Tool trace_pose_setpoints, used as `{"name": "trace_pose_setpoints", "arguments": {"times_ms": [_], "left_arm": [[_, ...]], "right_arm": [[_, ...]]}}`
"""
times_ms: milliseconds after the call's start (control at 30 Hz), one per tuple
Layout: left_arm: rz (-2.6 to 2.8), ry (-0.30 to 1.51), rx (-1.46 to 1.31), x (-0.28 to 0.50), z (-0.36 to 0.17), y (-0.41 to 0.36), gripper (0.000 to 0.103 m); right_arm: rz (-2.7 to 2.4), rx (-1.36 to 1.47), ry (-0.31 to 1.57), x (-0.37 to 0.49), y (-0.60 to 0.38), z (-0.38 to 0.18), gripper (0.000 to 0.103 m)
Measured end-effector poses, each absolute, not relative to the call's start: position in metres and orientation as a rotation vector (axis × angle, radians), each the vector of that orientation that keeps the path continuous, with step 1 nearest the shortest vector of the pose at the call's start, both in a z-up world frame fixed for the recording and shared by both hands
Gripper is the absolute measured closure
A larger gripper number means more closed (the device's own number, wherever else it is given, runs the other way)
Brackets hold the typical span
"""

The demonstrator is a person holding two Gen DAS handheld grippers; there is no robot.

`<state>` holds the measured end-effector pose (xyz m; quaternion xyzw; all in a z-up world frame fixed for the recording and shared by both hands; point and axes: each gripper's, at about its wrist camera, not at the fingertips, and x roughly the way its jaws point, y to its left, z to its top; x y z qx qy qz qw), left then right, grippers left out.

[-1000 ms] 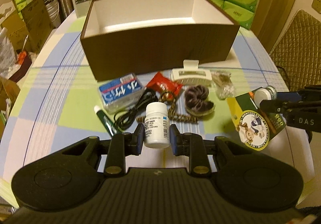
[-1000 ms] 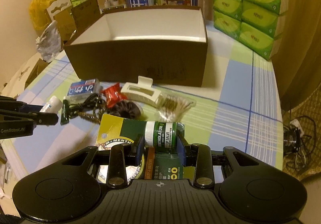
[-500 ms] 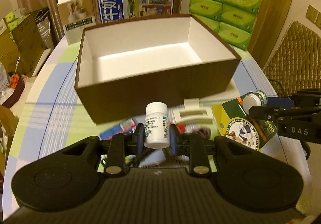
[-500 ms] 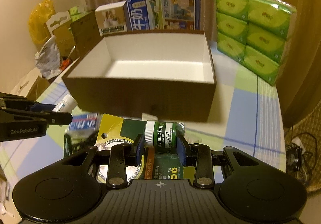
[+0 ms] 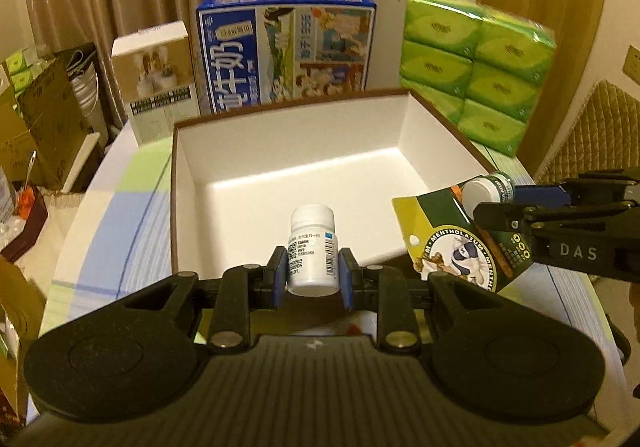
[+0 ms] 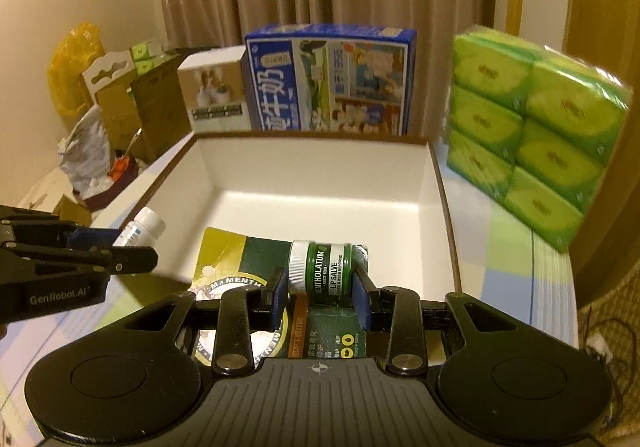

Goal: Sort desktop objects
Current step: 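Carry the pill bottle and Mentholatum card into the box with both grippers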

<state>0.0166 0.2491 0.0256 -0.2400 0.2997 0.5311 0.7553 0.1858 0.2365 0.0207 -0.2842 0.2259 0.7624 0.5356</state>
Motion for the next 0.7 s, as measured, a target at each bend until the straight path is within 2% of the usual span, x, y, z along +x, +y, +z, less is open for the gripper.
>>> {"name": "trace_pose_setpoints", "arguments": {"times_ms": [333,700], "left_arm": [[1.159,0.656,-0.537,0.021,0.019,0.308,0.081],[1.14,0.724,-0.664,0.027,-0.027,0.362,0.081]], "right_arm": [[1.778,-0.704,0.578,0.174,0.299,0.004,0.071],[1.706,-0.826,0.712,0.171,0.351,-0.043,0.071]]}}
